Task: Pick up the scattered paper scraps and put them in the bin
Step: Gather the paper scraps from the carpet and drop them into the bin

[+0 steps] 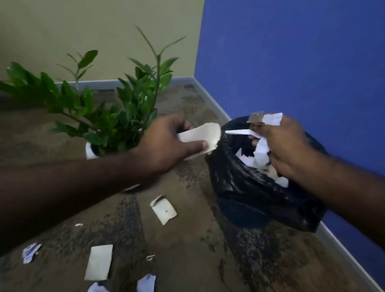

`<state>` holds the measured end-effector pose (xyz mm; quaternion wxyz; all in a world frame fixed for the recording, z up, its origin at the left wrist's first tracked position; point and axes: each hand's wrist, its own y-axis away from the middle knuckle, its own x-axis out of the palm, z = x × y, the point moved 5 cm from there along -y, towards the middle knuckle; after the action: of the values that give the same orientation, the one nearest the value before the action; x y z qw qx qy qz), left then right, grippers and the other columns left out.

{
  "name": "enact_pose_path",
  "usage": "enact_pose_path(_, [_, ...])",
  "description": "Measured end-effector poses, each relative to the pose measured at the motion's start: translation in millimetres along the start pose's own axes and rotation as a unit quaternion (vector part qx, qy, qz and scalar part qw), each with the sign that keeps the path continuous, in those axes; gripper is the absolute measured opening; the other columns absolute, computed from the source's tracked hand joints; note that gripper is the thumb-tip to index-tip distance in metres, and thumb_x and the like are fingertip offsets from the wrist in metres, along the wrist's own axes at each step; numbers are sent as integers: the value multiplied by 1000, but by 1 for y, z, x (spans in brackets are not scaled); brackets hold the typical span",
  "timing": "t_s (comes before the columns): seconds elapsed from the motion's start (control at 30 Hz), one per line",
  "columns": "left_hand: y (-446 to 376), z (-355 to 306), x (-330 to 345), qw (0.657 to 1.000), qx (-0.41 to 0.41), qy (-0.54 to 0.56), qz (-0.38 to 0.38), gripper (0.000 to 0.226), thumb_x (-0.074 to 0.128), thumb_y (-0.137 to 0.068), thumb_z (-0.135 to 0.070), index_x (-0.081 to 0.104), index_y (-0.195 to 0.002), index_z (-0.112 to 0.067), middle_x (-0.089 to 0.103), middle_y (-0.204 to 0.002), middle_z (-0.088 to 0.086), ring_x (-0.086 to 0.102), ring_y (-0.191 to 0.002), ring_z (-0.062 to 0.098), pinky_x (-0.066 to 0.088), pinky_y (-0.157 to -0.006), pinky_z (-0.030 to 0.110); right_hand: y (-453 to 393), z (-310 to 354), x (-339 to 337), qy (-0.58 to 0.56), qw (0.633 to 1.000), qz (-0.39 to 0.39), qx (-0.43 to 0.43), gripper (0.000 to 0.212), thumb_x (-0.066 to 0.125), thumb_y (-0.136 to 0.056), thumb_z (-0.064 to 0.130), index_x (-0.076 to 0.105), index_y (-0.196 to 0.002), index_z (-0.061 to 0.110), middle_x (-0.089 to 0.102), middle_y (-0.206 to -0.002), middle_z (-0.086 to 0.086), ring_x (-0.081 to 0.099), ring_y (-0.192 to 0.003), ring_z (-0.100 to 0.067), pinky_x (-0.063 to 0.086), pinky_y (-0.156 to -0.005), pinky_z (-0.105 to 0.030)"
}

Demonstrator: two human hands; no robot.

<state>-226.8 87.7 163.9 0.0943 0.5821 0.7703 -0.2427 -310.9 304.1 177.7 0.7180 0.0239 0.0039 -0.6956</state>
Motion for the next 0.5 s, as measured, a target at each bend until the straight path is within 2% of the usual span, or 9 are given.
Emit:
enact_pose_path(0.03, [-3,-9,13,1000,1,16,7,28,86,-69,-25,58,-68,-20,62,-69,-7,53,-61,5,42,-54,20,-5,-4,-13,10,999,-35,10,14,60,-87,-6,62,-80,7,63,-80,-9,62,-63,-19,51,-60,-32])
enact_pose_path(0.1, [-9,-29,35,999,8,39,25,28,85,-70,-23,57,-69,-21,62,-70,-7,54,-59,0,40,-51,13,-12,-17,-33,27,996,-69,58,24,55,-85,-10,54,-69,8,60,-67,-6,67,-59,-22,55,-66,-41])
enact_pose_path(0.17, [-15,-47,53,997,15,68,46,27,84,-72,-22,57,-70,-20,62,-69,-7,54,-53,-6,39,-46,8,-15,-30,-47,87,984,-93,123,13,55,-82,-8,61,-81,5,62,-74,-11,69,-70,-28,57,-69,-41])
enact_pose_path(0.23, [-23,-62,66,991,4,119,61,25,83,-74,-19,60,-77,-11,66,-73,2,59,-55,1,46,-49,15,-18,-34,-52,128,975,-91,158,11,59,-81,-1,64,-89,4,63,-78,-11,61,-63,-23,49,-52,-28])
enact_pose_path(0.3, [-31,-73,83,977,-33,189,88,24,82,-74,-15,61,-81,-7,68,-75,12,63,-60,16,51,-53,25,-22,-32,-53,135,972,-78,174,16,52,-87,5,65,-97,7,63,-81,-8,54,-58,-19,41,-47,-23])
enact_pose_path(0.4, [-40,-79,115,938,-109,298,142,17,75,-79,-6,59,-79,-9,67,-73,12,63,-60,25,52,-57,31,-23,-27,-56,84,972,-86,202,22,46,-93,18,65,-102,16,65,-81,-2,57,-65,-18,45,-50,-27])
enact_pose_path(0.5, [-43,-73,142,924,-165,311,152,7,60,-91,-6,60,-91,-12,67,-91,11,64,-77,25,54,-59,31,-26,-27,-60,25,974,-100,202,24,44,-92,18,65,-104,18,66,-76,-3,62,-66,-20,48,-51,-30])
